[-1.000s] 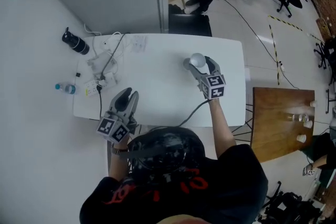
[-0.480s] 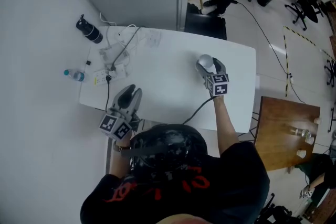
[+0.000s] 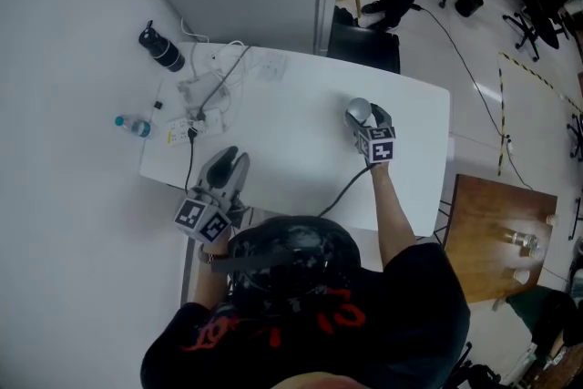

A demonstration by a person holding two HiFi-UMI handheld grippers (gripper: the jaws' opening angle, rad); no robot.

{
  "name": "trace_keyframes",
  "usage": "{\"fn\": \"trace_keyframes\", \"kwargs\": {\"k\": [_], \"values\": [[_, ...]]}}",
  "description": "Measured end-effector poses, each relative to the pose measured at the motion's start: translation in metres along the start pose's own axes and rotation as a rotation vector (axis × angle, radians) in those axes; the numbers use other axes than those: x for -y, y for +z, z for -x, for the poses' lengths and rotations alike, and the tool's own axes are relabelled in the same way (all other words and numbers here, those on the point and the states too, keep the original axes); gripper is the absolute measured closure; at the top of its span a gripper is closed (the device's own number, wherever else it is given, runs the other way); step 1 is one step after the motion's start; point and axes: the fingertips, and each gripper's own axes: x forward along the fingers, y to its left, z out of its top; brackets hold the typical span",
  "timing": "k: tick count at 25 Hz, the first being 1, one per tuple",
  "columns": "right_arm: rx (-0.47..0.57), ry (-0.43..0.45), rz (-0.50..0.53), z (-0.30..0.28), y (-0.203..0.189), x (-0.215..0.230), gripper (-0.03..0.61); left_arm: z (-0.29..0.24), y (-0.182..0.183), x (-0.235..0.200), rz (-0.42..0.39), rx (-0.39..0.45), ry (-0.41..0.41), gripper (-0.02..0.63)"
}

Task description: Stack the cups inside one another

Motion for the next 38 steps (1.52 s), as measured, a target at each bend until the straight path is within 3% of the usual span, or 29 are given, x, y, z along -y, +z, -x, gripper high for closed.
{"fn": "trace_keyframes", "kwargs": {"k": [22,32,38], "values": [[-0.091,-0.011,-0.011,-0.019,-0.047,0.0,0.221,-0.004,0.0,0.005,-0.003,-0.006,-0.015,0.491],[-0.072,-0.013,-0.026,-0.021,-0.043,-0.002,0.199,-0.001,0.001,0.003,-0.001,-0.001,-0.013,0.491],[0.005,-0.017,-0.038,-0.003,-0.025,-0.008,0.199,0.002,0.002,0.004,0.001,0.0,-0.027,0.491]]}}
